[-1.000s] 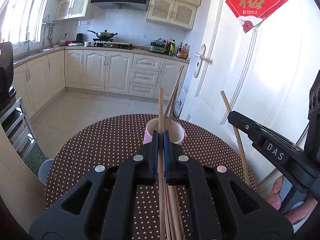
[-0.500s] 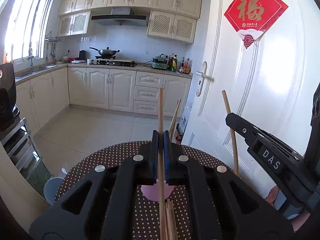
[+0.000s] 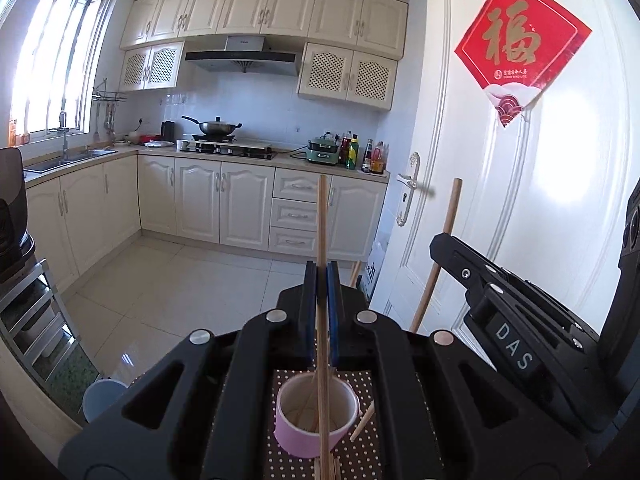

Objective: Organize utensils
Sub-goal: 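Raise both held chopsticks over the pink cup and lower them into it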

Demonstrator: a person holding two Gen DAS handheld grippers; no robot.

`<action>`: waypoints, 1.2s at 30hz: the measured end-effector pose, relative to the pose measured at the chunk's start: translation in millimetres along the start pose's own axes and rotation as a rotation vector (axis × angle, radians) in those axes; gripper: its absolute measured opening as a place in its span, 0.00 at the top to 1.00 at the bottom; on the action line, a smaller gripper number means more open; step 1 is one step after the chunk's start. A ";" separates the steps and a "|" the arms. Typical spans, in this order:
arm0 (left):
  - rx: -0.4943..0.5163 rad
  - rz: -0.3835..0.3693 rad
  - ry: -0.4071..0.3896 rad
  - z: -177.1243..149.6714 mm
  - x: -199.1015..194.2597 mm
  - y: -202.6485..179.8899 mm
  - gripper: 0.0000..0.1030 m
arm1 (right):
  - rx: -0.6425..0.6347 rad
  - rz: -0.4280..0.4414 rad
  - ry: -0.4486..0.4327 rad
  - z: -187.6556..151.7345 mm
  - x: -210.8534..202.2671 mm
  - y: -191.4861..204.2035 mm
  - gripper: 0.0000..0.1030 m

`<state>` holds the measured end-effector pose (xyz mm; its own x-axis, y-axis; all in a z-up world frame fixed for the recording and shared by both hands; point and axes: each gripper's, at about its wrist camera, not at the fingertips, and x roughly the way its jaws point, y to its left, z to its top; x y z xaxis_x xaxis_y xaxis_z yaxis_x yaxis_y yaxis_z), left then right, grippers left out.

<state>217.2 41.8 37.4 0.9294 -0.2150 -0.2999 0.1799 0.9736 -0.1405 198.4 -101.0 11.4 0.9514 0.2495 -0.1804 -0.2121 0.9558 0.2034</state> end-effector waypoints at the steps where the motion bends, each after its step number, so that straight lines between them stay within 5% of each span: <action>1: -0.007 0.003 -0.002 1.0 2.7 2.6 0.95 | 0.000 0.001 -0.002 0.5 2.3 -0.9 0.96; 18: -0.081 0.081 -0.063 14.6 47.5 18.4 0.95 | -0.008 0.003 -0.027 3.7 33.0 -11.2 0.96; 36: -0.075 0.112 -0.036 -11.1 93.5 19.1 0.95 | 0.023 0.004 0.079 -29.4 59.1 -22.3 0.96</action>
<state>303.9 39.5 -3.8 0.9536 -0.1011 -0.2836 0.0510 0.9826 -0.1787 252.8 -102.9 -32.1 0.9299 0.2657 -0.2544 -0.2098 0.9512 0.2264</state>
